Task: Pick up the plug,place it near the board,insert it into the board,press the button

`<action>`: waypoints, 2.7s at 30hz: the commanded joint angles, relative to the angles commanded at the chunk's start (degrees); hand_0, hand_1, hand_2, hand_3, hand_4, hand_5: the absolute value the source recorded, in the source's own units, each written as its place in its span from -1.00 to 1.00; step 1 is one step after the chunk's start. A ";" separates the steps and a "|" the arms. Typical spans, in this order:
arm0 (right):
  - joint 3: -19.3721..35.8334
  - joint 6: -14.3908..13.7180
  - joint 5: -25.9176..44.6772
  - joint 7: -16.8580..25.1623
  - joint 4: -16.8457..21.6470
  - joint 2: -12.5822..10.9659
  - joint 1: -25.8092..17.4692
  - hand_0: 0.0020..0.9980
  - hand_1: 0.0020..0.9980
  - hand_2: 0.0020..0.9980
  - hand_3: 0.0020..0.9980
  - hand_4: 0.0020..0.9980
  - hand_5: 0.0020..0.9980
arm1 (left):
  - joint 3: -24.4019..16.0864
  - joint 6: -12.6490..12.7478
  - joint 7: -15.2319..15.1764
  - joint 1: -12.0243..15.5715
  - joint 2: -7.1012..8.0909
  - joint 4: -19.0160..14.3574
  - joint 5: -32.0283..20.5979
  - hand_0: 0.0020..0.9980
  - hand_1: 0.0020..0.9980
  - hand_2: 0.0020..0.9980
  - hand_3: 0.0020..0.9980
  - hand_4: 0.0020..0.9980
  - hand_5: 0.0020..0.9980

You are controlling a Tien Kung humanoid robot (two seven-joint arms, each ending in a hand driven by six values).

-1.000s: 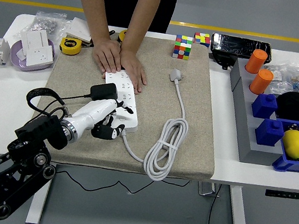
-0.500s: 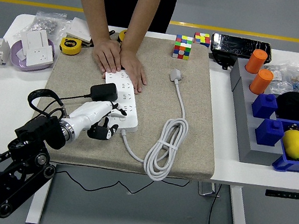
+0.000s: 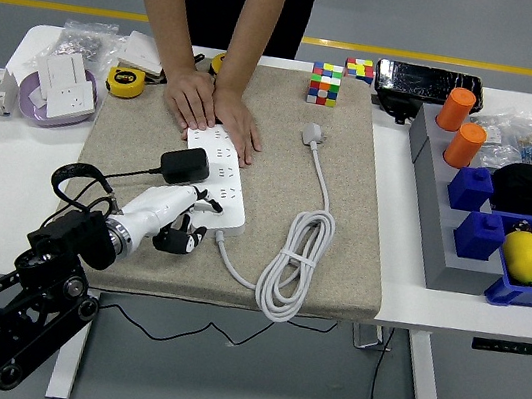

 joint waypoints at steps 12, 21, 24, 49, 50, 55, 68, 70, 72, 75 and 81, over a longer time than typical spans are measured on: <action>-0.07 0.04 -0.08 -0.03 0.00 0.02 -0.22 0.62 0.49 0.48 0.54 1.00 0.94 | 1.19 -0.69 0.43 0.41 0.17 0.24 0.41 -0.67 -0.94 -0.69 0.46 -0.03 -1.00; -0.02 0.00 0.04 -0.09 0.00 0.03 -0.10 0.62 0.49 0.48 0.54 1.00 0.94 | -2.28 -0.93 0.46 0.17 0.42 -5.45 1.30 -0.67 -0.94 -0.69 0.41 -0.04 -1.00; -0.04 -0.01 0.15 -0.08 0.00 0.05 -0.04 0.62 0.49 0.48 0.54 1.00 0.94 | -4.18 -1.13 0.13 -0.28 0.42 -8.35 0.00 -0.64 -0.91 -0.68 0.33 0.03 -1.00; -0.62 0.01 0.69 -0.13 0.00 0.24 0.40 0.62 0.50 0.48 0.54 1.00 0.94 | -11.17 10.30 -17.97 -7.76 -6.01 11.64 -53.83 0.89 0.92 0.79 0.75 1.00 -0.49; -0.65 0.01 0.71 -0.12 0.00 0.24 0.41 0.62 0.50 0.48 0.54 1.00 0.94 | -11.30 10.25 -17.88 -7.90 -6.03 12.05 -54.44 0.89 0.92 0.79 0.75 1.00 -0.49; -0.75 0.07 0.52 -0.12 0.00 0.16 0.42 0.62 0.49 0.49 0.54 1.00 0.93 | -12.49 10.17 -16.97 -9.37 -5.77 15.87 -49.85 0.90 0.93 0.79 0.74 1.00 -0.44; -0.76 0.12 0.16 -0.21 0.00 -0.06 0.32 0.62 0.49 0.48 0.54 1.00 0.93 | -12.84 6.96 -10.99 -12.28 -4.91 21.66 -21.47 0.92 0.92 0.76 0.71 1.00 -0.52; -0.77 0.13 0.11 -0.23 0.00 -0.08 0.30 0.62 0.49 0.48 0.54 1.00 0.93 | -11.89 6.31 -10.53 -12.46 -4.98 22.15 -19.29 0.92 0.92 0.76 0.71 1.00 -0.52; -0.76 0.14 0.06 -0.26 0.00 -0.08 0.28 0.62 0.49 0.48 0.54 1.00 0.93 | -10.78 5.95 -10.25 -12.64 -5.19 22.96 -18.18 0.92 0.92 0.76 0.71 1.00 -0.52; -0.85 0.14 0.09 -0.23 0.00 -0.07 0.26 0.62 0.50 0.49 0.54 1.00 0.93 | -9.74 6.13 -10.20 -12.74 -5.48 23.95 -17.46 0.90 0.90 0.72 0.68 1.00 -0.53; -0.69 0.12 0.08 -0.23 0.00 -0.08 0.22 0.62 0.50 0.49 0.54 1.00 0.93 | -8.87 6.70 -10.05 -12.83 -5.48 24.63 -17.54 0.89 0.89 0.69 0.66 1.00 -0.52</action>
